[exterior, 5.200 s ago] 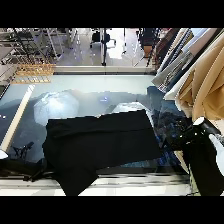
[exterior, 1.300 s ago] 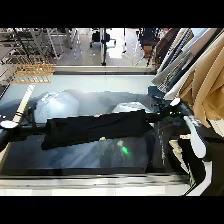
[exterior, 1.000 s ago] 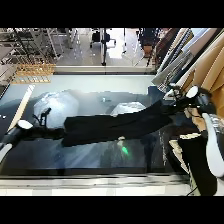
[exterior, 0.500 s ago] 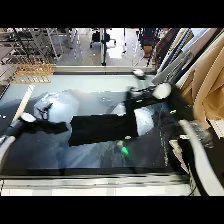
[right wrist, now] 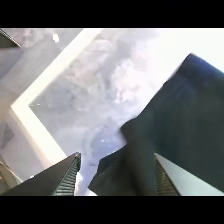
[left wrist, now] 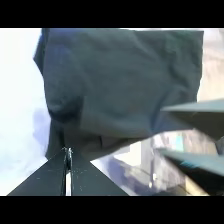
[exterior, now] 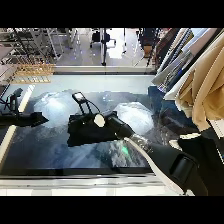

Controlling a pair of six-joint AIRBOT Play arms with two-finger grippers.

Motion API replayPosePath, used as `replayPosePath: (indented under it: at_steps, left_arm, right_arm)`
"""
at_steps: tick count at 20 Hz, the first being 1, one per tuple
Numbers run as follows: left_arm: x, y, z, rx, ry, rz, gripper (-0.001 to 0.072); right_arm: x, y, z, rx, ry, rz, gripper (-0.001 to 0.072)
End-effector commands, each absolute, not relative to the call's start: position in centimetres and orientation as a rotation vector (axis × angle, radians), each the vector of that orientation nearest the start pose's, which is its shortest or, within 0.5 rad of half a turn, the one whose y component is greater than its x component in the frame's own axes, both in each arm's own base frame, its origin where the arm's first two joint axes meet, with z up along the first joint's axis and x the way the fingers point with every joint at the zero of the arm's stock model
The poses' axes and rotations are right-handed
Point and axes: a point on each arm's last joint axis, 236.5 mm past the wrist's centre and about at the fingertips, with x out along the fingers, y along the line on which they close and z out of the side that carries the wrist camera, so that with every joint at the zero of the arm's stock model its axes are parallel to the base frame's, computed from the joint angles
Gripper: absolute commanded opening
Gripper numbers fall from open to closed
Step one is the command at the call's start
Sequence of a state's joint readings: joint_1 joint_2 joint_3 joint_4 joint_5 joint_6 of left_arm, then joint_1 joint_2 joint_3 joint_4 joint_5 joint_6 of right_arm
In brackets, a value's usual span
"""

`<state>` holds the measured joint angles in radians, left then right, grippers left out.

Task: Fold the clothes and pants, and hang the long-sleeved shirts on hangers.

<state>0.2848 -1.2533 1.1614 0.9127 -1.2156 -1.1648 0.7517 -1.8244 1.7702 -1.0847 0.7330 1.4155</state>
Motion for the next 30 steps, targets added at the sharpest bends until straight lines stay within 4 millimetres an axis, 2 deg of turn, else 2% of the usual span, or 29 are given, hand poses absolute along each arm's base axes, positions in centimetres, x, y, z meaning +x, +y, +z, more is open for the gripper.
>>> replayPosePath:
  at_steps: [1, 3, 5, 6, 7, 9, 10, 12, 14, 17, 22, 23, 24, 25, 27, 29, 30]
  left_arm:
    - [39.2, -6.1, 4.6, -0.371, 1.141, -0.446, 0.0006]
    - [39.7, -8.9, 2.5, -0.332, 1.176, -0.502, 0.0006]
    - [40.5, -10.9, 0.0, -0.317, 1.203, -0.519, 0.0006]
    - [40.8, -11.7, -1.6, -0.316, 1.225, -0.52, 0.0006]
    - [40.8, -12.2, -3.3, -0.319, 1.257, -0.521, 0.0006]
    - [40.1, -12.8, -6.6, -0.337, 1.343, -0.527, 0.0006]
    - [39.6, -12.8, -7.8, -0.348, 1.385, -0.531, 0.0006]
    - [38.9, -12.9, -9.5, -0.362, 1.441, -0.535, 0.0006]
    - [38.7, -12.9, -10.2, -0.368, 1.457, -0.532, 0.0006]
    - [38.7, -13.0, -10.3, -0.369, 1.46, -0.533, 0.0006]
    - [38.6, -13.0, -10.3, -0.37, 1.463, -0.535, 0.0006]
    - [38.4, -13.0, -10.3, -0.37, 1.468, -0.538, 0.0006]
    - [38.4, -13.1, -10.1, -0.358, 1.465, -0.553, 0.0005]
    - [38.2, -13.1, -9.6, -0.329, 1.453, -0.585, 0.0004]
    - [38.1, -13.3, -7.1, -0.291, 1.408, -0.625, 0.0004]
    - [37.4, -13.5, -3.3, -0.248, 1.351, -0.673, 0.0005]
    - [36.4, -13.7, -1.2, -0.23, 1.338, -0.702, 0.0005]
  right_arm:
    - [43.0, 41.6, 8.6, -0.028, 0.879, 0.862, 0.0505]
    - [45.6, 33.6, 9.8, 0.039, 0.969, 0.733, 0.0498]
    - [45.3, 26.3, 8.3, 0.129, 1.15, 0.634, 0.0519]
    - [44.5, 23.8, 7.0, 0.183, 1.243, 0.605, 0.0526]
    - [44.0, 21.8, 5.3, 0.241, 1.32, 0.565, 0.0564]
    - [43.5, 19.6, 1.5, 0.311, 1.397, 0.486, 0.0664]
    - [43.6, 19.1, -0.4, 0.329, 1.401, 0.458, 0.0708]
    - [44.5, 19.7, -3.2, 0.358, 1.373, 0.463, 0.0706]
    - [44.9, 21.8, -4.8, 0.406, 1.374, 0.563, 0.0707]
    - [45.2, 22.8, -7.9, 0.441, 1.443, 0.585, 0.0708]
    - [45.2, 27.2, -8.5, 0.556, 1.497, 0.727, 0.0688]
    - [44.8, 27.9, -8.4, 0.585, 1.52, 0.753, 0.0585]
    - [44.6, 28.7, -7.9, 0.595, 1.52, 0.786, 0.0264]
    - [44.7, 29.1, -6.9, 0.588, 1.5, 0.821, 0.0017]
    - [45.0, 28.5, -3.6, 0.535, 1.449, 0.846, 0.0015]
    - [45.9, 26.0, 0.6, 0.45, 1.357, 0.797, 0.0014]
    - [46.3, 23.9, 3.1, 0.439, 1.319, 0.747, 0.0013]
